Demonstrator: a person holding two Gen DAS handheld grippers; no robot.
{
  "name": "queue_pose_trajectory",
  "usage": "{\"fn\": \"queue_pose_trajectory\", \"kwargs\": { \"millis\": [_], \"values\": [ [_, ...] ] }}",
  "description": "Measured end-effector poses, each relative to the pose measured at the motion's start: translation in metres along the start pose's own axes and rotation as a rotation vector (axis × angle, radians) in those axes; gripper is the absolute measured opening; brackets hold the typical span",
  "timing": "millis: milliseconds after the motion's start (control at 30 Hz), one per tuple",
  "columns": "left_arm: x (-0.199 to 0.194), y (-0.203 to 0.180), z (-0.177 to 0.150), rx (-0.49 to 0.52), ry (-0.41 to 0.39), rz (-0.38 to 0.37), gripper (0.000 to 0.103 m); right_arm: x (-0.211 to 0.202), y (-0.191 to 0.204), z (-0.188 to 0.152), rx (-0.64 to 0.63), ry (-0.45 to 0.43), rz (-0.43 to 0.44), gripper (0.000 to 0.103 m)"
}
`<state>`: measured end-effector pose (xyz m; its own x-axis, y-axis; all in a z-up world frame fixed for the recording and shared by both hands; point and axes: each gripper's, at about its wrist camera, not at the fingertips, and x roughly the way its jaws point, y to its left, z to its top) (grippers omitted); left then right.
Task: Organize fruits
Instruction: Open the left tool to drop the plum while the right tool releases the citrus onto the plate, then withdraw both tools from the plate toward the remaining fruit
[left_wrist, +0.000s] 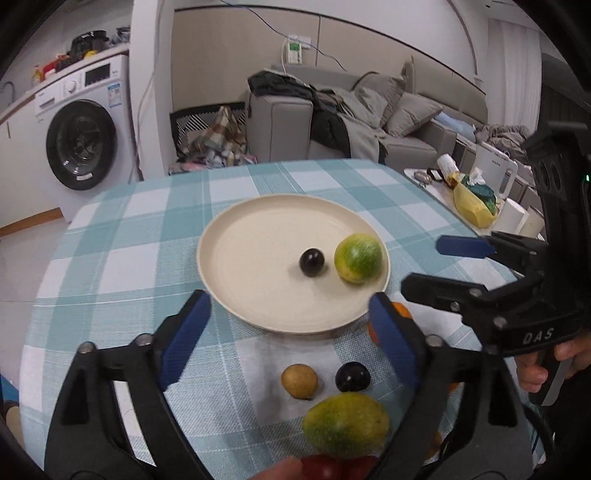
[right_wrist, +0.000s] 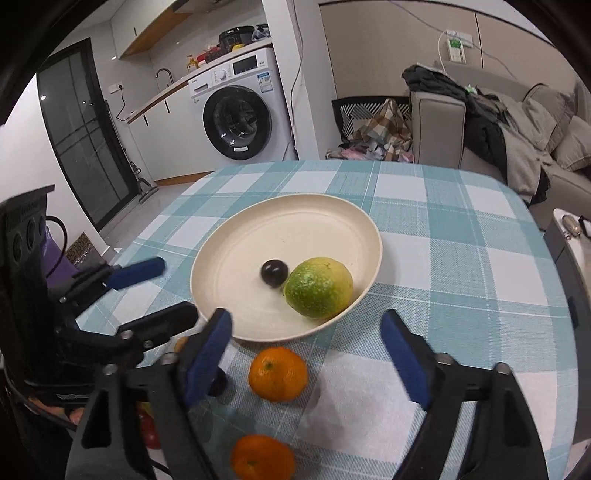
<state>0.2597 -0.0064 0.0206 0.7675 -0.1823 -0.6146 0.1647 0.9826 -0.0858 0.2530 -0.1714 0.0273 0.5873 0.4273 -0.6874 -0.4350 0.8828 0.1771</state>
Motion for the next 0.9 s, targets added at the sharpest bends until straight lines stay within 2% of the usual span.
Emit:
{"fn": "queue_pose_trajectory", "kwargs": {
  "millis": [33,67,133,567,900],
  "values": [
    [-0.006,0.001,-0.001,-0.006,-0.009,-0.004,0.095,-0.005,0.001,-0.002,-0.001,-0.008,-0.003,0.097],
    [-0.012,0.002,-0.001,-0.012,-0.013,-0.003,0.103,-0.009,0.002,-0.004,0.001,-0.017,-0.001,0.099],
    [-0.024,0.003,-0.004,-0.019,-0.026,0.003,0.102,-0.018,0.003,-0.008,0.009,-0.034,0.002,0.103],
    [-0.08,0.009,-0.031,-0.037,-0.061,0.055,0.102,-0.056,0.015,-0.037,0.027,-0.056,-0.02,0.103],
    [-0.09,0.0,-0.047,-0.031,-0.045,0.038,0.102,-0.053,0.016,-0.054,-0.004,0.03,-0.045,0.103]
  ]
}}
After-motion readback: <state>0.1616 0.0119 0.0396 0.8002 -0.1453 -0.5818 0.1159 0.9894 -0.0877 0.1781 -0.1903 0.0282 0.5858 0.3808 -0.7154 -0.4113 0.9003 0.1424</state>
